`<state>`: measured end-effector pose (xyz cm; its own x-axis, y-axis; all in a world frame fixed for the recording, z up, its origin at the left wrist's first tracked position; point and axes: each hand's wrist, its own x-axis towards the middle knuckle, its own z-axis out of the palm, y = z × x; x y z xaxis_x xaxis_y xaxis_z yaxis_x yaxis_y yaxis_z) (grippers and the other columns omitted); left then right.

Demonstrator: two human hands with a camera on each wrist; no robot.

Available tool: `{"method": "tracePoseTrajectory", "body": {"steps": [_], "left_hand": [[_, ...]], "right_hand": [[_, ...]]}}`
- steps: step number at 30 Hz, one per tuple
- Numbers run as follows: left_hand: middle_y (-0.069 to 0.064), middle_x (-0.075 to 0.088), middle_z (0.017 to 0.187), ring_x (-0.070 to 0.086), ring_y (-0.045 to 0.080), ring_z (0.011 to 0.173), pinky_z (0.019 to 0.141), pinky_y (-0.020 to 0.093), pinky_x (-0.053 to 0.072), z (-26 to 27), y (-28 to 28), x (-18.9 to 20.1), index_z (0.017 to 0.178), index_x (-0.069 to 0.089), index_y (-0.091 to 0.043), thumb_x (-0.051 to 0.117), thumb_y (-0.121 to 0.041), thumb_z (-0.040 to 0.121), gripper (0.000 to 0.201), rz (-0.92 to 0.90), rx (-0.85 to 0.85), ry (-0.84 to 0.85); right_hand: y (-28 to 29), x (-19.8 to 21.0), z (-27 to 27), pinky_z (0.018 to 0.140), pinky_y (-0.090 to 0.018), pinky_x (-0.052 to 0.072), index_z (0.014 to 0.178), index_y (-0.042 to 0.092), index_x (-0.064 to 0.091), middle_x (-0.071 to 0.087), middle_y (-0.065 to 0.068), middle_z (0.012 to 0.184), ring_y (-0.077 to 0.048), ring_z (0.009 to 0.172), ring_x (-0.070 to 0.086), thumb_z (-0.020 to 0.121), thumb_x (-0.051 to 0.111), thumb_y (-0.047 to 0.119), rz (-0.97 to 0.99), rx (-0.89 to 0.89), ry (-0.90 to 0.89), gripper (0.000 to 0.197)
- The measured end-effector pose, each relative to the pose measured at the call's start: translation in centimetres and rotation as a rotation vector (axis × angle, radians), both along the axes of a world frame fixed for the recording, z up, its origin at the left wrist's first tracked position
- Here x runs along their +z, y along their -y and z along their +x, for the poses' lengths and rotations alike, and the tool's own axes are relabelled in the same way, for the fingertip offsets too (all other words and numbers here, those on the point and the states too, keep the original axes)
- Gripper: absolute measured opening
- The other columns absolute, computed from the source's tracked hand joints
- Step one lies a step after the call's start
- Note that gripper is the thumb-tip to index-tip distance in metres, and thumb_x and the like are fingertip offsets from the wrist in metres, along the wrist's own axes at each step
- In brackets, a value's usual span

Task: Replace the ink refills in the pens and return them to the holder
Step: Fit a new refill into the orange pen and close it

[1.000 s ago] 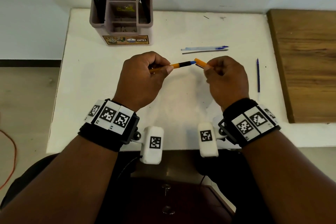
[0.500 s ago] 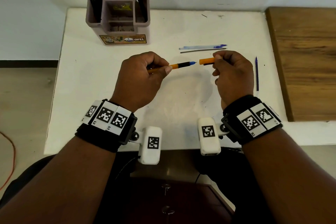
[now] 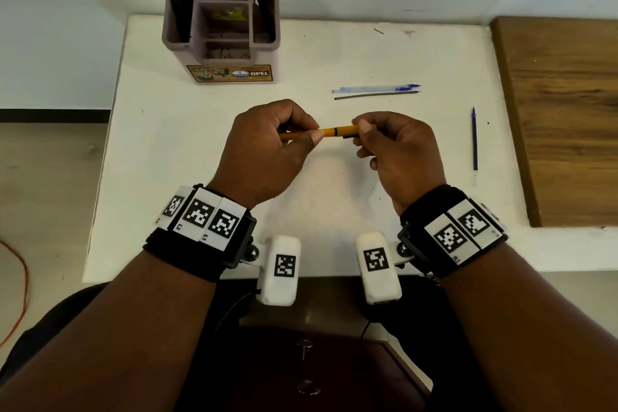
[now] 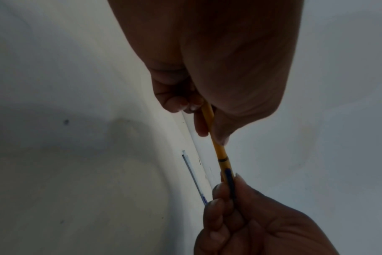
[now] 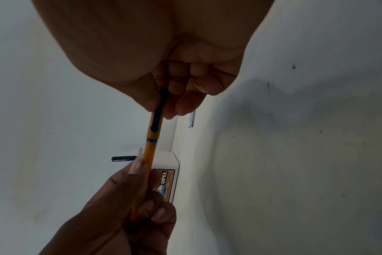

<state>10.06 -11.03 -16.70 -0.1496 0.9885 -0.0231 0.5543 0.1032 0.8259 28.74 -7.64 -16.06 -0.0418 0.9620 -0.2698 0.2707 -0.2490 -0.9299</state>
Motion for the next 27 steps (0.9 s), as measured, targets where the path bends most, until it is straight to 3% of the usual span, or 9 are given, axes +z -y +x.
{"method": "tracePoseTrajectory", "body": {"steps": [8, 14, 22, 27], "left_hand": [[-0.019, 0.061, 0.074, 0.054, -0.007, 0.068, 0.059, 0.003, 0.036, 0.2, 0.1, -0.1, 0.088, 0.069, -0.026, 0.072, -0.025, 0.089, 0.003, -0.025, 0.010, 0.070], [-0.017, 0.064, 0.075, 0.056, -0.002, 0.066, 0.060, 0.005, 0.037, 0.0, 0.1, 0.6, 0.086, 0.068, -0.028, 0.072, -0.027, 0.089, 0.005, 0.027, 0.056, 0.120], [-0.017, 0.066, 0.078, 0.059, -0.003, 0.073, 0.063, 0.005, 0.040, -1.5, 0.3, 2.0, 0.088, 0.071, -0.027, 0.073, -0.028, 0.088, 0.002, 0.067, 0.101, 0.140], [-0.016, 0.068, 0.084, 0.062, 0.000, 0.077, 0.068, 0.011, 0.044, -3.3, 0.2, 3.1, 0.092, 0.073, -0.024, 0.074, -0.029, 0.087, 0.008, 0.096, 0.122, 0.165]], "right_hand": [[0.3, 0.3, -0.6, 0.057, -0.012, 0.047, 0.098, 0.018, 0.072, 0.073, 0.002, 0.081, -0.001, 0.062, 0.065, 0.098, 0.061, 0.017, 0.027, -0.019, 0.007, 0.011], [0.5, 0.8, -1.9, 0.061, -0.017, 0.049, 0.117, 0.021, 0.067, 0.071, -0.001, 0.085, -0.018, 0.079, 0.070, 0.092, 0.069, 0.014, 0.072, -0.015, -0.039, 0.025], [0.9, 1.6, -4.4, 0.071, -0.021, 0.051, 0.121, 0.024, 0.067, 0.074, -0.006, 0.099, -0.008, 0.082, 0.073, 0.099, 0.059, 0.018, 0.096, -0.096, -0.094, 0.024], [0.7, 2.7, -6.2, 0.068, -0.026, 0.051, 0.112, 0.029, 0.069, 0.071, 0.004, 0.085, -0.007, 0.079, 0.070, 0.097, 0.062, 0.015, 0.187, -0.103, -0.065, 0.022]]}}
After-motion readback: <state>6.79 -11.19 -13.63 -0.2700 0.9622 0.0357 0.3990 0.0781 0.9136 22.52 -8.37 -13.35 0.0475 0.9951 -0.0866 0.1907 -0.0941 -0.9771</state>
